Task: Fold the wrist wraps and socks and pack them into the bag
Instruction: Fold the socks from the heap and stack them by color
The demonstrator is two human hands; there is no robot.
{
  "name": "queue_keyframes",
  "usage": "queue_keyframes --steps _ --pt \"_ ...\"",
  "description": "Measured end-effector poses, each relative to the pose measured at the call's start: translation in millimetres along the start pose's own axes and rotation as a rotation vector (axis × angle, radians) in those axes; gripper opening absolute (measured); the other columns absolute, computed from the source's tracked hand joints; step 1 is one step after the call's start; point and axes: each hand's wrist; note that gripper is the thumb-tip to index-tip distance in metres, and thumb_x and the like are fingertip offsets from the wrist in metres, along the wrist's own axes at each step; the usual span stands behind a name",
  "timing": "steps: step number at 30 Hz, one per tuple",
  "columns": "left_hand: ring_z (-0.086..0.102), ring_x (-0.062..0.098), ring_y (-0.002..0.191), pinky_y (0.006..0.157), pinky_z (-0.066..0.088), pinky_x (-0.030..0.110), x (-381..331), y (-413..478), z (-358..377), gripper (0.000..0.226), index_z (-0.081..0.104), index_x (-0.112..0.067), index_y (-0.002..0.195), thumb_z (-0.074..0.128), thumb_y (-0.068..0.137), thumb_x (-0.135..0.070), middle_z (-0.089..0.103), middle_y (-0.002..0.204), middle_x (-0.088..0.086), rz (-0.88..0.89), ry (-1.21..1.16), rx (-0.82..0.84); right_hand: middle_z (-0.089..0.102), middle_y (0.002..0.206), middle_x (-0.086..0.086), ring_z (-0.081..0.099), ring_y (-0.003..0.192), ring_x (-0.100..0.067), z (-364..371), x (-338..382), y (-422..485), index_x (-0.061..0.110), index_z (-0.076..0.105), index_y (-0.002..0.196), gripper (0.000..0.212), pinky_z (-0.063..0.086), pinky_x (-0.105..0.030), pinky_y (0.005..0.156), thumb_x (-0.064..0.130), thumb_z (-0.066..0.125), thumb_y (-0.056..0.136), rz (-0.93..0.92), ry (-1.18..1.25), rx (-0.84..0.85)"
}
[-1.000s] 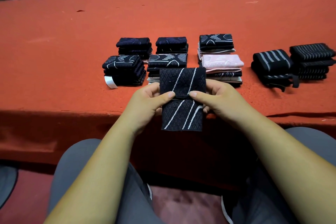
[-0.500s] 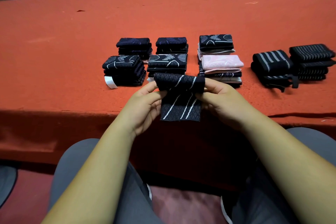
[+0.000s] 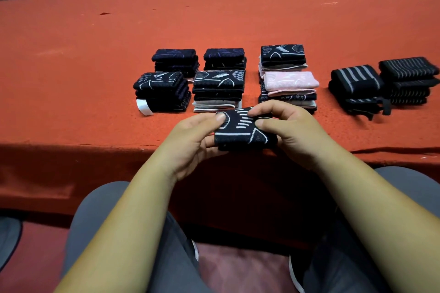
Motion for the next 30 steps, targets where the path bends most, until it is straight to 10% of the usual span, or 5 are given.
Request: queue_keyframes --steps 3,7,14,30 --pt "0.072 0.028 0.101 0.086 0.061 0.044 3 3 1 0.027 0.07 -0.006 0.127 0.066 0.101 -0.011 0.076 0.122 0.018 0.077 0.008 -0.042 0.075 0.102 -0.003 0.066 0.08 -0.02 2 1 -1 0.028 0.078 0.108 0.04 0.056 -0.028 0.064 -0.007 0.066 0.093 -0.043 -0.03 -0.014" --pt "0.069 0.035 0.109 0.098 0.051 0.056 3 6 1 0.033 0.067 -0.006 0.133 0.065 0.1 -0.007 0.074 0.127 0.018 0.156 -0.047 -0.069 0.078 0.117 -0.005 0.073 0.112 -0.025 5 2 0 0.019 0.064 0.14 0.045 0.061 -0.038 0.095 -0.002 0.064 0.1 0.008 0.177 0.017" --pt "0.074 0.028 0.106 0.091 0.06 0.047 6 9 0 0.031 0.072 -0.012 0.125 0.073 0.096 -0.003 0.076 0.118 0.015 0.243 -0.04 -0.213 0.069 0.076 0.002 0.054 0.054 -0.012 8 -5 -1 0.019 0.075 0.117 0.016 0.061 -0.05 0.065 0.017 0.067 0.104 -0.03 -0.289 -0.061" --pt "0.07 0.019 0.104 0.078 0.061 0.034 13 11 -2 0.018 0.076 -0.012 0.116 0.075 0.098 -0.016 0.075 0.119 0.015 0.265 0.121 -0.235 0.074 0.096 0.005 0.067 0.08 -0.011 17 -17 4 0.013 0.067 0.122 0.02 0.06 -0.035 0.07 0.007 0.064 0.103 -0.039 -0.208 -0.092"
Point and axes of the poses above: each hand's wrist, its own y-axis towards the middle knuckle, its own z-axis out of the palm, x = y × z
